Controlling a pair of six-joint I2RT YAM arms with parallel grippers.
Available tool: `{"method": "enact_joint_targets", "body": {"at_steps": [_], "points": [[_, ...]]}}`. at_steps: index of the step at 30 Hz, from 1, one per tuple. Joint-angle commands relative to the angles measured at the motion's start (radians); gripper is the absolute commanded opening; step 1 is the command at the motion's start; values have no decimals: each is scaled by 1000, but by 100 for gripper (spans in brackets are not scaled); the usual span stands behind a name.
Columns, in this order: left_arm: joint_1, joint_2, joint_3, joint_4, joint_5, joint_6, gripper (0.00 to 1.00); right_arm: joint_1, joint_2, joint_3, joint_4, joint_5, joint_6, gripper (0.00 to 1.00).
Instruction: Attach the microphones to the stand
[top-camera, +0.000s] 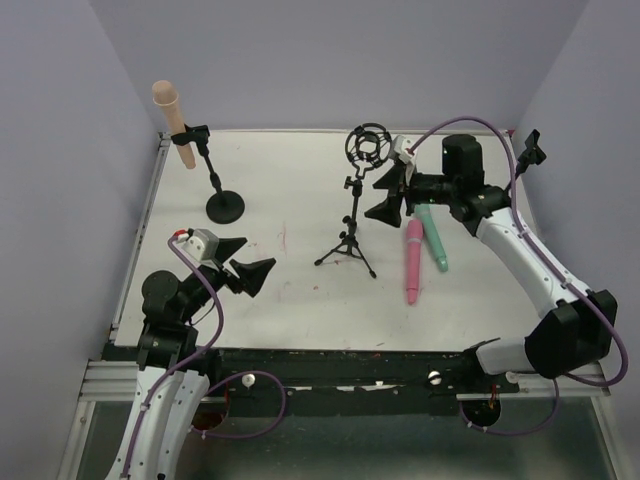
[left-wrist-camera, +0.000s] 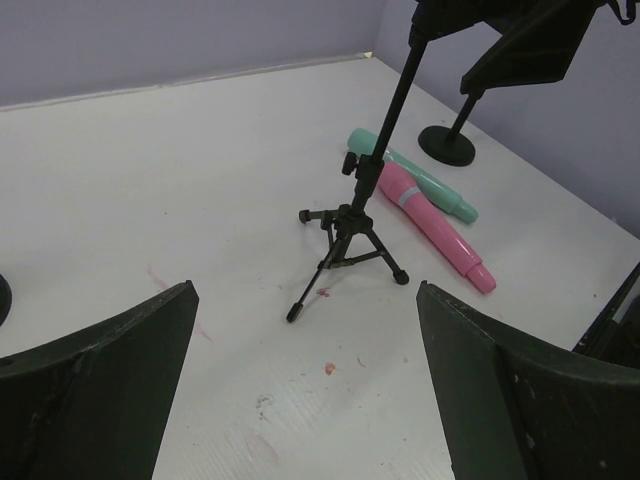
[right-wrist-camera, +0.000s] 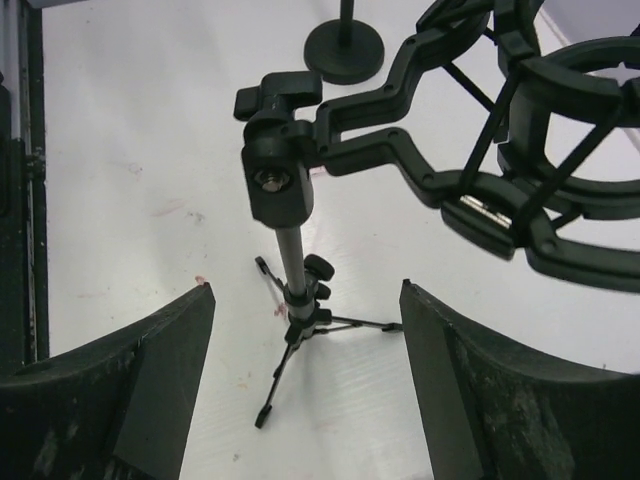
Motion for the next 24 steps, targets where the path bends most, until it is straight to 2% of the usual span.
{"method": "enact_joint_targets", "body": {"at_steps": [1, 6, 9, 12, 18, 24], "points": [[-5, -27, -8, 6, -14, 14, 99, -36, -78, -9, -187, -22, -116, 84], [-6, -42, -7, 0, -26, 15, 99, -96, -151, -26, -297, 3, -155, 89], [-8, -48, 2, -25, -50, 20, 99, -160, -202, -58, -281, 56, -91, 95], [-11, -53, 10, -41, -73, 26, 99, -220, -242, -104, -215, 173, 21, 100], [-14, -60, 16, -60, -98, 31, 99, -259, -267, -216, -185, 390, 179, 100], [-16, -79, 15, -58, -101, 31, 99, -283, -241, -326, -178, 364, 294, 97]]}}
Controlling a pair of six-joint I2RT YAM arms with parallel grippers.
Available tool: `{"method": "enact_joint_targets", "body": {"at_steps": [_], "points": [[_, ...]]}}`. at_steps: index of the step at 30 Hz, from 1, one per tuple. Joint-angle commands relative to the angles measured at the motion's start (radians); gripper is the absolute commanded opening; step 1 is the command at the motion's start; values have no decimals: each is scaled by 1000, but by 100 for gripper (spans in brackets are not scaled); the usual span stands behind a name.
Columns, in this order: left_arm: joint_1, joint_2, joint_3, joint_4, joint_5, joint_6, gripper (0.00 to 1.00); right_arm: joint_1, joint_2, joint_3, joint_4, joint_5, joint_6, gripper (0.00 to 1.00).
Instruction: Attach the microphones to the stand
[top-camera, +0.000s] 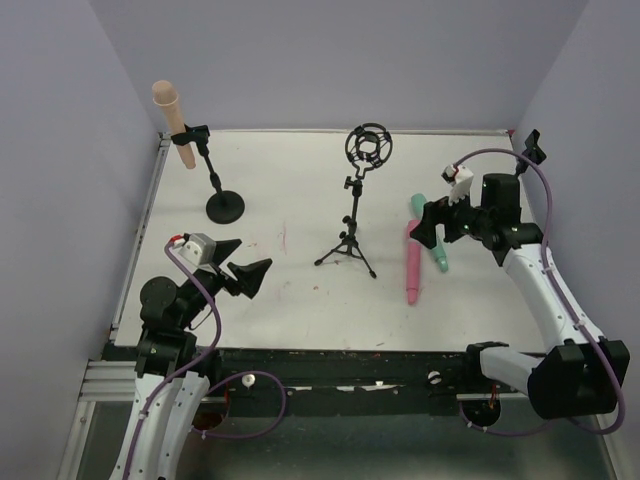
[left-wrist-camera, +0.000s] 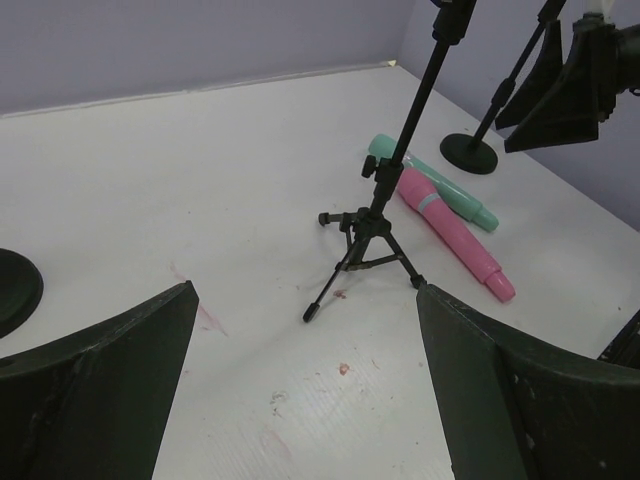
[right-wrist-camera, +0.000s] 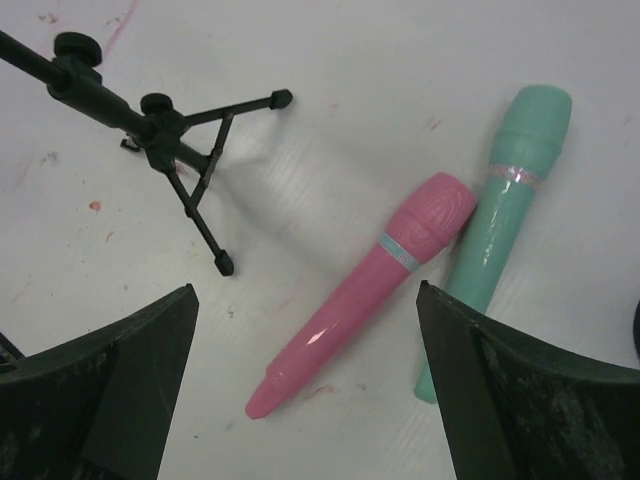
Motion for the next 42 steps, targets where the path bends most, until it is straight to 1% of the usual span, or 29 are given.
{"method": "enact_joint_targets", "body": {"at_steps": [1, 4, 8, 10, 11, 13, 17, 19, 20, 25, 28, 33, 34, 37, 38, 39, 42], "points": [[-4, -24, 13, -5, -25, 13, 99, -12, 33, -69, 2, 2, 103, 96], [-5, -28, 15, -5, -24, 11, 99, -12, 88, -97, 2, -17, 116, 89], [-5, -28, 13, 0, -22, 11, 99, -12, 143, -123, 65, 65, 146, 78], [-5, -25, 13, 2, -22, 11, 99, -11, 173, -129, 98, 86, 175, 77], [-5, -25, 15, 2, -21, 11, 99, -11, 188, -129, 115, 98, 184, 74], [-5, -21, 13, -1, -19, 13, 99, -3, 212, -138, 160, 141, 207, 74], [-5, -15, 16, -3, -21, 16, 99, 26, 274, -168, 250, 276, 381, 75], [-5, -11, 18, -5, -19, 16, 99, 29, 288, -203, 289, 289, 446, 75], [-4, -6, 18, -5, -19, 17, 99, 30, 283, -221, 308, 271, 460, 75], [-4, 3, 21, -9, -19, 17, 99, 92, 283, -269, 370, 330, 472, 72], [-4, 5, 21, -8, -18, 17, 99, 98, 331, -244, 358, 329, 500, 72], [-2, 11, 25, -14, -15, 19, 99, 101, 456, -191, 315, 309, 534, 70], [-2, 11, 25, -15, -15, 21, 99, 104, 476, -180, 309, 304, 531, 66], [-2, 9, 27, -15, -16, 22, 99, 121, 516, -154, 286, 315, 526, 61], [-2, 9, 27, -15, -16, 24, 99, 127, 522, -146, 278, 321, 521, 56], [-2, 11, 27, -15, -18, 24, 99, 130, 530, -142, 273, 322, 511, 49], [-2, 14, 27, -15, -15, 24, 99, 135, 538, -134, 261, 323, 498, 38]]}}
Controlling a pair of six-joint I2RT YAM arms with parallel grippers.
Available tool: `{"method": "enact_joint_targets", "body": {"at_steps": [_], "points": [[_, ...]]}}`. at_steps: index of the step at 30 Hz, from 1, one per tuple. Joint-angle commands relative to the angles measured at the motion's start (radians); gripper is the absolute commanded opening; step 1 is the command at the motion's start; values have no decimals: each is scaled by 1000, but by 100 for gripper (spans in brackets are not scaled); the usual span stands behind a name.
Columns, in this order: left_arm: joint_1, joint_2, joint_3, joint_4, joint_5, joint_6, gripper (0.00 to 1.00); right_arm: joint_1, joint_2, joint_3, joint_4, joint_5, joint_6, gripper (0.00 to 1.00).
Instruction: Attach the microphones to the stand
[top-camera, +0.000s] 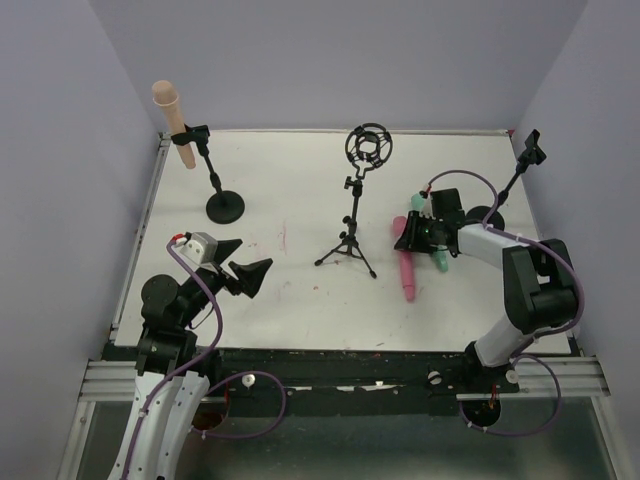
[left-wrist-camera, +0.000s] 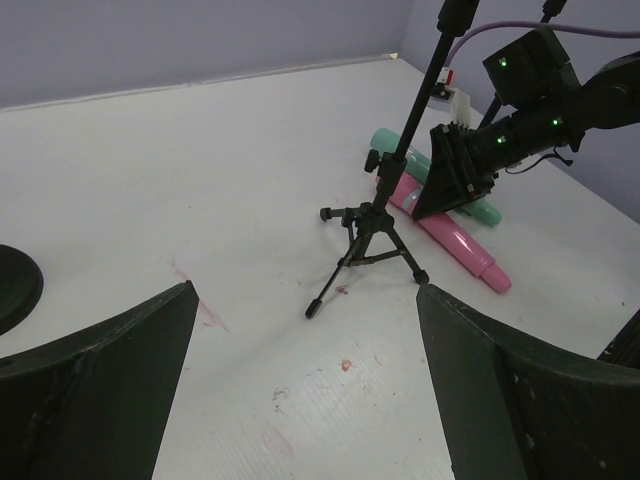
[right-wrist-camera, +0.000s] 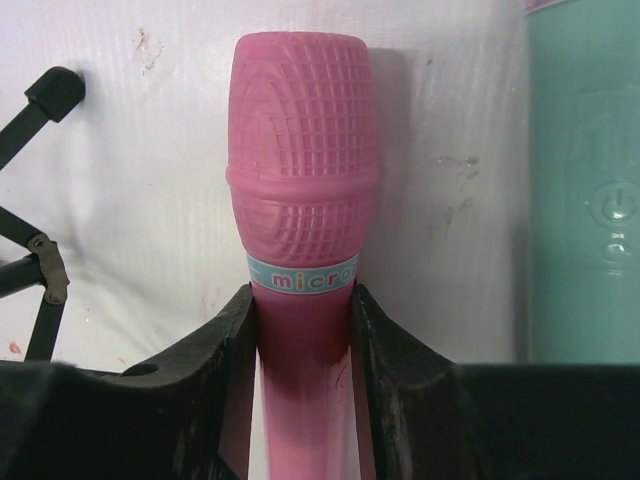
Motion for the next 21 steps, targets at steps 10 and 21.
{"method": "enact_joint_targets", "body": {"at_steps": [10, 21], "points": [[1, 38, -2, 84, 167, -47, 99, 13, -158, -29, -44, -115, -70, 25], [-20, 103, 143, 110, 307, -382, 99, -47, -545, 82, -206, -106, -139, 20]]}}
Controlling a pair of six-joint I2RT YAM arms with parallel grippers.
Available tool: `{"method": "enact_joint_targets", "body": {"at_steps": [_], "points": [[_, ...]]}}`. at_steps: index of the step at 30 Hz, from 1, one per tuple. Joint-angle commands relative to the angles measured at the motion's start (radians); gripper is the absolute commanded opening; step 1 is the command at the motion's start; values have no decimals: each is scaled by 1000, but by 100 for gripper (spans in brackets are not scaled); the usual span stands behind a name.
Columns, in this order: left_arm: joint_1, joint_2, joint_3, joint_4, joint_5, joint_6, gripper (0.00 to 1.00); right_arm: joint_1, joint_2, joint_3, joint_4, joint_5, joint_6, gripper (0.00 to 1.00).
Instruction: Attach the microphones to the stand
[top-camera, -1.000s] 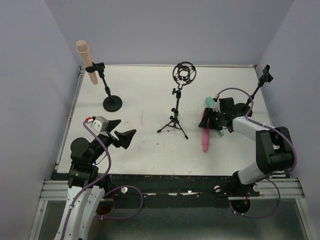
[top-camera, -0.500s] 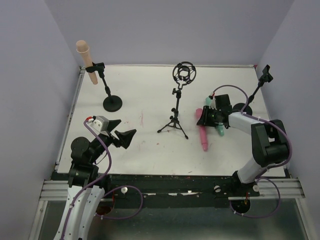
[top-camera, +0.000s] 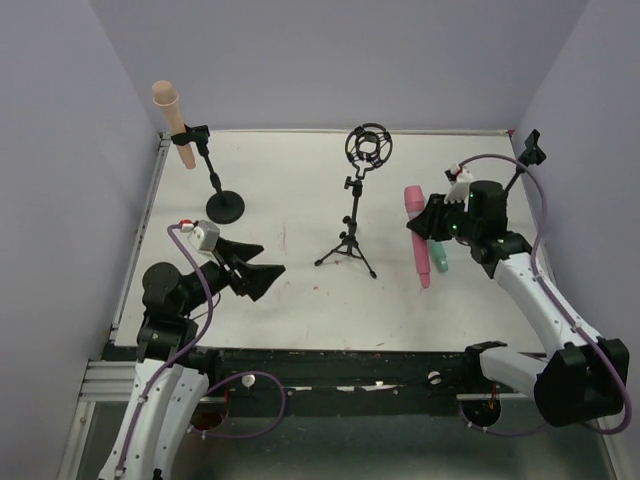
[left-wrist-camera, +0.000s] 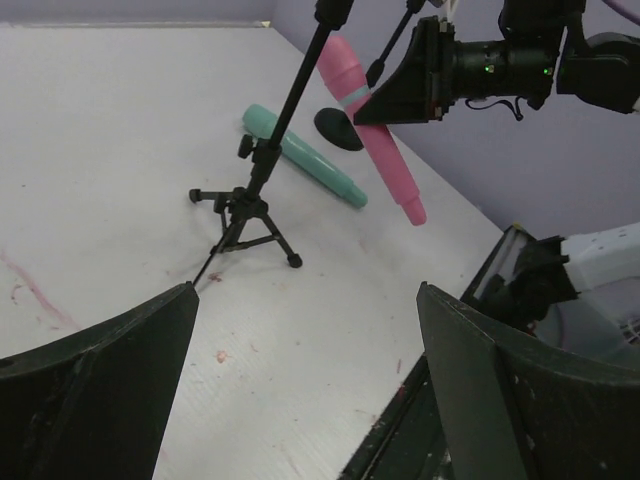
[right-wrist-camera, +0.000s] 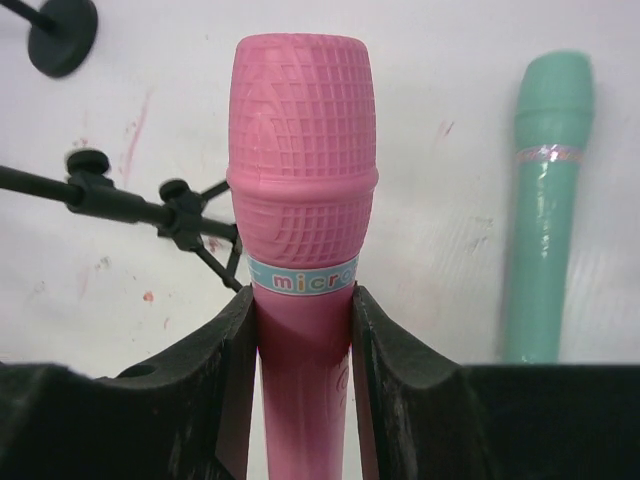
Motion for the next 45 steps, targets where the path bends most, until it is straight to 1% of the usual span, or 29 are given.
{"method": "enact_joint_targets", "body": {"at_steps": [1, 3, 5, 6, 9, 11, 12, 14, 15, 17, 19, 23, 30, 34, 38, 41, 45], "points": [[-35, -6, 165, 7, 75, -173, 99, -33, -62, 162, -154, 10, -48, 20], [-66, 8, 233, 10, 46, -209, 99, -39, -67, 265, -219, -10, -86, 18], [-109, 38, 283, 22, 18, -262, 99, -41, -64, 369, -288, -70, -149, 14], [-136, 55, 305, 22, -11, -285, 99, -41, -60, 412, -328, -131, -222, 13], [-233, 109, 375, 22, -108, -319, 99, -44, -44, 549, -481, -312, -380, 12], [-315, 152, 406, 65, -172, -321, 99, -42, -36, 606, -556, -470, -471, 12], [-364, 175, 426, 71, -227, -318, 99, -42, -34, 624, -590, -548, -503, 12], [-466, 239, 464, 79, -308, -301, 99, -42, -36, 652, -626, -681, -511, 12], [-516, 274, 483, 83, -354, -292, 99, -42, -34, 666, -656, -741, -549, 12], [-607, 350, 518, 121, -422, -272, 99, -42, -36, 664, -664, -826, -540, 12], [-691, 431, 555, 166, -494, -252, 99, -42, -39, 658, -669, -872, -536, 12], [-808, 584, 633, 211, -623, -209, 99, -42, -59, 632, -644, -915, -503, 13], [-896, 758, 721, 241, -803, -201, 99, -44, -83, 600, -627, -958, -480, 13], [-928, 821, 751, 275, -849, -210, 99, -42, -90, 585, -621, -973, -482, 13], [-957, 871, 781, 301, -876, -183, 98, -42, -97, 571, -617, -980, -477, 13], [-975, 893, 796, 301, -899, -155, 94, -44, -99, 566, -617, -980, -477, 13], [-980, 905, 802, 286, -910, -147, 86, -42, -97, 563, -610, -980, -473, 13]]}}
